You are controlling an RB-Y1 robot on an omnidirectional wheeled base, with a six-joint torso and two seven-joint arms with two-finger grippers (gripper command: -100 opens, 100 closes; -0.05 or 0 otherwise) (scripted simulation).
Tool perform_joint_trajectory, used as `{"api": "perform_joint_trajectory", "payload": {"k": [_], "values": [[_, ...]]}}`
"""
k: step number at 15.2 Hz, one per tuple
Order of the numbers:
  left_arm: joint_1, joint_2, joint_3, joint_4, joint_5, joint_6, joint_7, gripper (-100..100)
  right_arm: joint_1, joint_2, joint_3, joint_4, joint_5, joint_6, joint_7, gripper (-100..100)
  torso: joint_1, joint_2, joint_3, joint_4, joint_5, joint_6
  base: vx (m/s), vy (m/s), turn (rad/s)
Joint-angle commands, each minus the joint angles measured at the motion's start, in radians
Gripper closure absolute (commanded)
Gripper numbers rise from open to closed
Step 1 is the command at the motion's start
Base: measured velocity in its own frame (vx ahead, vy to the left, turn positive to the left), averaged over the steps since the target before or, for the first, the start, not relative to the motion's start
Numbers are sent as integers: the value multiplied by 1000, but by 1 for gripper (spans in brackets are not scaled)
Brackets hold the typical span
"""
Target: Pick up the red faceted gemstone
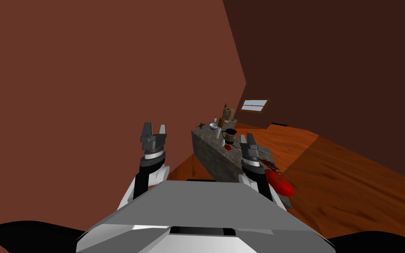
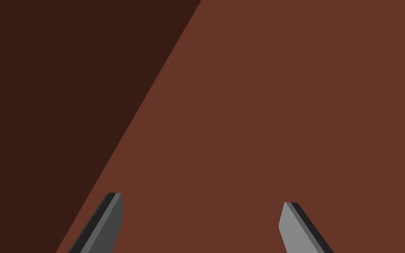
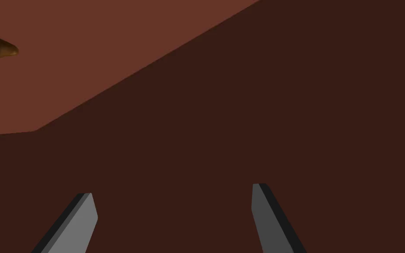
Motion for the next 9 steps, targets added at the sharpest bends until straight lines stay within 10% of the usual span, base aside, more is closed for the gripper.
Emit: {"api": "perform_joint_trajectory", "payload": {"k": [1, 9], "values": [[0, 0, 0, 0, 0, 0, 0, 0, 4, -34, 2, 8, 7, 7, -1, -100, 0, 0, 0, 0, 0, 0, 0, 5, 22], [0, 0, 0, 0, 0, 0, 0, 0, 26, -176, 16, 59, 47, 50, -9, -100, 1, 0, 0, 0, 0, 0, 1, 16, 46]]}}
